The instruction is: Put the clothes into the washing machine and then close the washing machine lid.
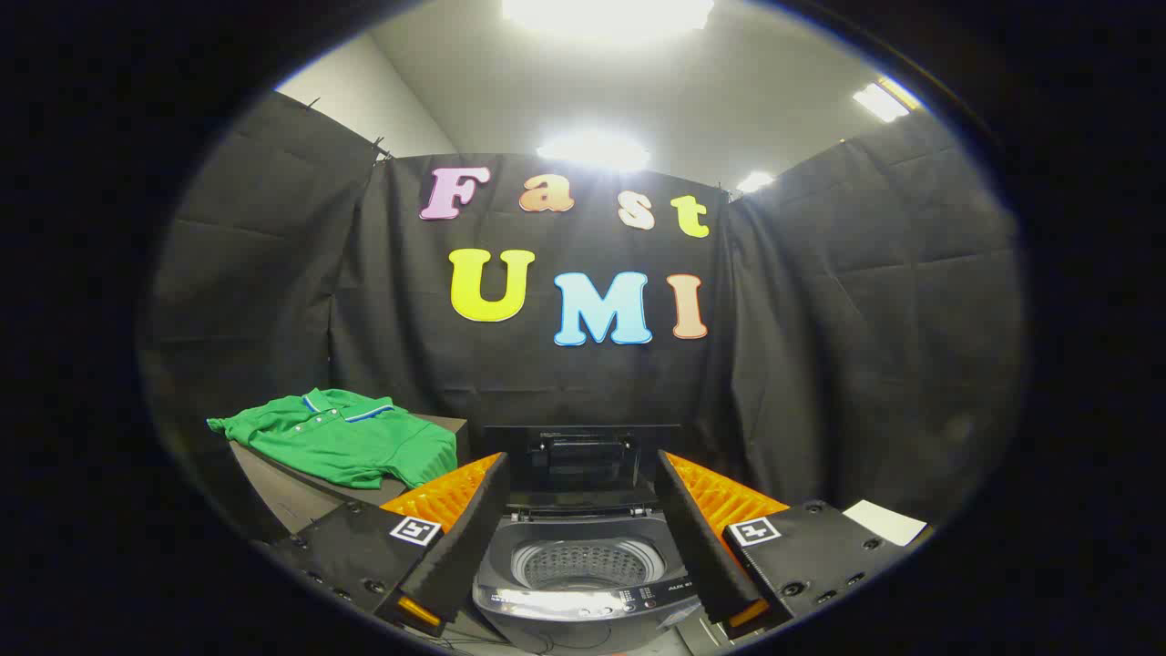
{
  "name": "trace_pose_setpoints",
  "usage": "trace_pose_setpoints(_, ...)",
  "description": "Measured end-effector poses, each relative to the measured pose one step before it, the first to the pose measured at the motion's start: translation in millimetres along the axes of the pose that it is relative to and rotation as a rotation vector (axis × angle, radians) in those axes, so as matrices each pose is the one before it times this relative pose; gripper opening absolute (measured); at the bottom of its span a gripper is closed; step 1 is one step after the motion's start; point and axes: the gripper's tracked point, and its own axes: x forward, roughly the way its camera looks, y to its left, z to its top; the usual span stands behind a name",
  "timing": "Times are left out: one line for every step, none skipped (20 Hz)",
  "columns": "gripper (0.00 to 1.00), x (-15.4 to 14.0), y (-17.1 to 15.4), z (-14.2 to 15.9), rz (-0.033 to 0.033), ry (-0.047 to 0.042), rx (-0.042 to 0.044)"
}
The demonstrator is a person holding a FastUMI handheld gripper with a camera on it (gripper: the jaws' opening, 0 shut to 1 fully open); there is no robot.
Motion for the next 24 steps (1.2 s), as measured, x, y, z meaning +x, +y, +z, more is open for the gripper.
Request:
trace_pose_setpoints(0.98,0.13,-0.85,0.4,0.00219,-0.00424,-0.01141)
trace_pose_setpoints(0.98,-1.35,0.16,1.2,0.00381,-0.00509,-0.00977)
trace_pose_setpoints(0.98,-1.42,-0.79,-0.4,0.00303,-0.00451,-0.00558)
trace_pose_setpoints(0.98,-1.73,-0.11,-0.13,0.00492,-0.00266,0.0004)
trace_pose_setpoints(0.98,0.43,0.83,-1.52,0.00386,-0.00107,0.00386)
trace_pose_setpoints(0.98,-0.49,-0.93,-0.36,0.00083,0.00194,0.00475)
trace_pose_setpoints(0.98,0.24,-0.75,-1.01,0.0009,0.00456,0.00581)
trace_pose_setpoints(0.99,-0.07,-0.54,-0.15,0.00179,0.00319,0.00648)
trace_pose_setpoints(0.99,0.64,-0.63,1.29,-0.00062,-0.00032,0.00585)
trace_pose_setpoints(0.99,-0.19,-1.53,2.36,-0.00037,-0.00227,0.00423)
trace_pose_setpoints(0.99,0.04,-1.14,1.46,-0.00073,-0.00307,0.00318)
trace_pose_setpoints(0.99,1.09,-1.42,2.14,-0.00152,-0.00249,0.00182)
trace_pose_setpoints(0.99,1.63,-1.32,1.08,-0.00103,-0.00329,0.00183)
trace_pose_setpoints(0.99,0.33,-0.88,1.3,-0.00138,-0.0013,0.00051)
trace_pose_setpoints(0.99,1.48,-0.83,0.92,-0.00013,-0.00266,-0.00058)
trace_pose_setpoints(0.99,0.29,0.34,0.59,0.00067,-0.00109,-0.00174)
trace_pose_setpoints(0.98,1.4,-0.48,-0.74,0.0012,0.00179,-0.00065)
trace_pose_setpoints(0.98,0.08,0.67,-0.96,0.00237,0.00162,0.00065)
trace_pose_setpoints(0.98,0.3,1.19,-1.69,0.00177,0.00296,0.00147)
trace_pose_setpoints(0.98,0.87,1.3,-0.88,0.0038,0.00316,0.00148)
trace_pose_setpoints(0.99,-0.41,0.93,-2.1,0.00193,0.00266,0.00036)
trace_pose_setpoints(0.99,-0.03,1.15,-0.5,0.00323,0.00341,-0.00036)
trace_pose_setpoints(0.99,0.53,0.5,-0.92,0.00261,0.00229,-0.00041)
trace_pose_setpoints(0.99,0.14,0.98,0.9,0.00121,-0.00058,-0.00049)
